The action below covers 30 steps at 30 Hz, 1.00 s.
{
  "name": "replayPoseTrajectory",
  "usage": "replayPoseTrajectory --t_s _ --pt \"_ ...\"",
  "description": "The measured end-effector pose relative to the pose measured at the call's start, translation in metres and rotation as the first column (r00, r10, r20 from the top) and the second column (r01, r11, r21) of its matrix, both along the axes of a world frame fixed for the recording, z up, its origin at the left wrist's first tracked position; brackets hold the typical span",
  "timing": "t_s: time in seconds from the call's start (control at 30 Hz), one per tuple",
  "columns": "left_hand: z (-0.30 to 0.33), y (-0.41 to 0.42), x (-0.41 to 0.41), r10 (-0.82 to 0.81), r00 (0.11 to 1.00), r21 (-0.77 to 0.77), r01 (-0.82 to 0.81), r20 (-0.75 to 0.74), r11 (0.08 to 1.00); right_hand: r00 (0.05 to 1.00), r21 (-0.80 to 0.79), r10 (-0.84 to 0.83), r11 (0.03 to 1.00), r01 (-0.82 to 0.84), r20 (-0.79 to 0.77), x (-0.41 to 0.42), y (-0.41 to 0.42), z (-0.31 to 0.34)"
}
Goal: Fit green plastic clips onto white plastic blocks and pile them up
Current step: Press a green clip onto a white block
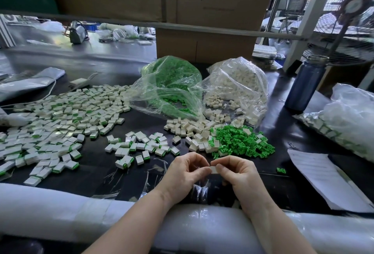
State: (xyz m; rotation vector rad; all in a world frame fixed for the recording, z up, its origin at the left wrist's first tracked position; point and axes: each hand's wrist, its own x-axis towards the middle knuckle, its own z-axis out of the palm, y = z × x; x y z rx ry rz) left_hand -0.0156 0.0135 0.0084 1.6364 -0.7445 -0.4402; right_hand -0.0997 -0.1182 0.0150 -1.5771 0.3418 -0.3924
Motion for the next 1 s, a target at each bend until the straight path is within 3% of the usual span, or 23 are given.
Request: replayPoseTrajectory --t_s 0.47,0.7,0.77,0.87,1.0 --pt "-0.001 -0.002 -0.002 0.096 0.987 0.128 -0.113 0.126 0.985 0.997 -0.149 -0.057 0.987 0.065 0.053 0.003 0.001 -0.002" --pt "-0.001 -0.003 -0.001 0.054 0.998 0.028 -0.053 -0.020 0.998 0.997 -0.141 -0.025 0.989 0.035 0.074 0.002 0.001 -0.001" --pt "-0.001 -0.003 -0.001 0.110 0.994 0.014 -0.110 -0.010 0.994 0.996 -0.164 -0.060 0.984 0.070 0.065 0.002 0.000 -0.002" --pt "-0.002 -0.001 0.001 0.274 0.960 -0.051 -0.278 -0.059 0.959 0.960 -0.211 -0.268 0.936 0.280 0.087 0.004 -0.006 -0.006" --pt "-0.006 0.003 0.011 0.570 0.820 -0.063 -0.573 -0.055 0.817 0.880 -0.266 -0.467 0.840 0.472 0.089 0.004 -0.015 -0.011"
